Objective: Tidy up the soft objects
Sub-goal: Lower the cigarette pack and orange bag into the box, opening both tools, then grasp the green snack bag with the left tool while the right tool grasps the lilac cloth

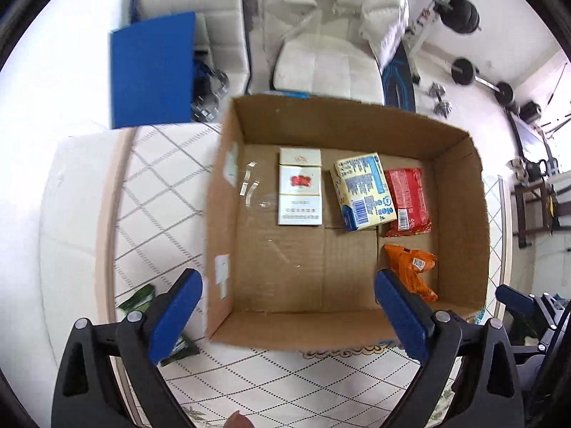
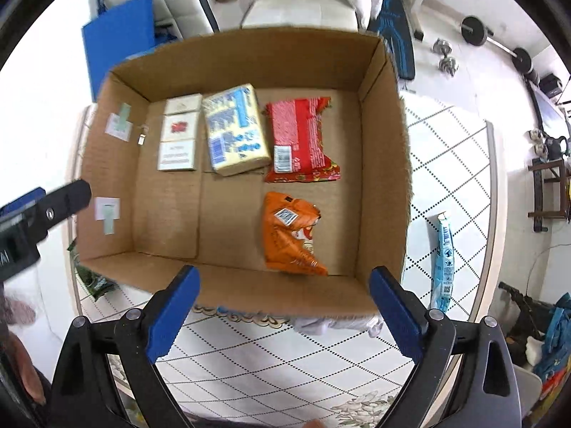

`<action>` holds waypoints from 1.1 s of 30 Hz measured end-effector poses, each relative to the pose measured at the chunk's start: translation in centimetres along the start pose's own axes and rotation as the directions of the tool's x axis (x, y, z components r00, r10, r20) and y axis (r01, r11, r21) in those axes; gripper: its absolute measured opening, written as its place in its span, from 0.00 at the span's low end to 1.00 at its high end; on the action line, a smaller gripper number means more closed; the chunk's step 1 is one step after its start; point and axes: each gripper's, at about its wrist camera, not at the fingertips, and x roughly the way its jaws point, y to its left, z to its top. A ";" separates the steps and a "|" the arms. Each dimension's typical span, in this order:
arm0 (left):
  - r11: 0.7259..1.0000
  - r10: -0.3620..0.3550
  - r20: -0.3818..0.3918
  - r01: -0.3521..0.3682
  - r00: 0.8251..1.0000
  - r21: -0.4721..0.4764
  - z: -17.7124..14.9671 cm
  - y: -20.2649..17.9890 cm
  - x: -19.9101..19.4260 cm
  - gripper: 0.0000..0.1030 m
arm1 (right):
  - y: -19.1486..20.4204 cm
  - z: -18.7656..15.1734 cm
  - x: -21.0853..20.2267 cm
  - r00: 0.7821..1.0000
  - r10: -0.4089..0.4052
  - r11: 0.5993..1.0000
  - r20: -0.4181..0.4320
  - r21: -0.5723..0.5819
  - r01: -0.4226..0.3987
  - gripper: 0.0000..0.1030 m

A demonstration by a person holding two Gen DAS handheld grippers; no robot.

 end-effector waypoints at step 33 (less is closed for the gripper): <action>0.949 0.052 -0.065 -0.070 0.996 -0.306 -10.9 11.2 1.6 0.96 | -8.5 -12.6 -1.3 0.992 0.068 0.910 0.104 0.402 -0.104 0.95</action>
